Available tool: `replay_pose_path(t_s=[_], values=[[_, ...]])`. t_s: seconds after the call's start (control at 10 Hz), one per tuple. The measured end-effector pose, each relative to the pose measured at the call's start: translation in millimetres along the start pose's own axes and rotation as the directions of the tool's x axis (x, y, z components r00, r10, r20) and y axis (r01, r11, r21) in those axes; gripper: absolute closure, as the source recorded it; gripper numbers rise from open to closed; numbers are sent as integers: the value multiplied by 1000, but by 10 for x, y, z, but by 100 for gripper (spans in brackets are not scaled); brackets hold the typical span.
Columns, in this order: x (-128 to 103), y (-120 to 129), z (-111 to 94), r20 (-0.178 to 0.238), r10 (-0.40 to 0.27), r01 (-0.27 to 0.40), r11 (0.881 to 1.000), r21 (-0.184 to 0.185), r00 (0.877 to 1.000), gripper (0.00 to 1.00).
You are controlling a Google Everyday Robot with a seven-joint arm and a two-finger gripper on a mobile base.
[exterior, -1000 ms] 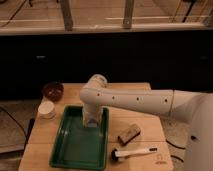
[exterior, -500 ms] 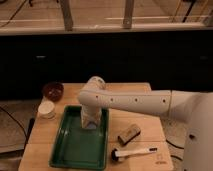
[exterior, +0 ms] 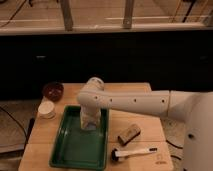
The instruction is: Place sponge in tray
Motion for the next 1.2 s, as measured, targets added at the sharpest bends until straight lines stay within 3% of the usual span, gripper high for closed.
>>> replay_pose_path(t_s=[1.2], values=[[-77, -11, 17, 13, -55, 55, 998, 3, 998, 95]])
